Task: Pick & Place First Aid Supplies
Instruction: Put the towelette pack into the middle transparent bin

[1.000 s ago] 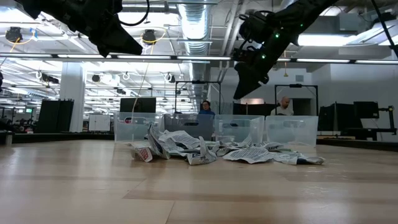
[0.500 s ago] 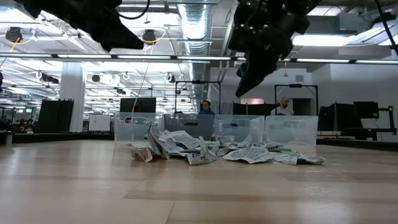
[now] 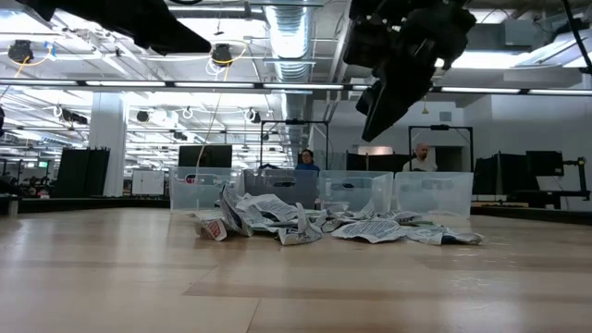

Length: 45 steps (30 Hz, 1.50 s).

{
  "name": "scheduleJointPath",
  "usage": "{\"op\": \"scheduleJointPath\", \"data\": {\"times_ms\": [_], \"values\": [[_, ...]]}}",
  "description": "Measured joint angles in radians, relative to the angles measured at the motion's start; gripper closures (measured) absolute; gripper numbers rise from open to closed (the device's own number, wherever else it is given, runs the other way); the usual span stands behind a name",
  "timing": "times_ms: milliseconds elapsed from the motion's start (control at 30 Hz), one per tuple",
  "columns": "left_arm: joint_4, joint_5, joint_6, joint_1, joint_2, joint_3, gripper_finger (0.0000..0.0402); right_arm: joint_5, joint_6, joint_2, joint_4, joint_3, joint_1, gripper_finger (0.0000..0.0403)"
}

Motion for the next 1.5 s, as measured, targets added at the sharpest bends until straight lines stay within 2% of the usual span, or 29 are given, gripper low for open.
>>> {"op": "scheduleJointPath", "data": {"times_ms": [333, 567, 700, 1200, 1333, 1500], "values": [[-0.035, 0.060, -0.016, 0.000, 0.000, 0.000, 0.0323, 0.017, 0.098, 0.147, 0.010, -0.002, 0.093, 0.0295], [-0.043, 0.066, -0.019, 0.000, -0.006, 0.000, 0.0323, 0.140, 0.125, 0.164, -0.031, 0.000, 0.098, 0.0295], [-0.048, 0.066, -0.018, 0.000, -0.007, 0.000, 0.0323, 0.192, 0.073, 0.159, -0.071, 0.000, 0.098, 0.0295], [-0.050, 0.067, -0.019, 0.000, -0.007, 0.000, 0.0323, 0.250, -0.090, 0.208, -0.113, 0.000, 0.082, 0.0298], [-0.053, 0.067, -0.025, 0.000, -0.007, 0.000, 0.0323, 0.266, -0.112, 0.236, -0.120, 0.000, 0.077, 0.0318], [-0.060, 0.067, -0.041, 0.000, -0.007, 0.000, 0.0323, 0.268, -0.113, 0.242, -0.125, 0.000, 0.077, 0.0376]]}}
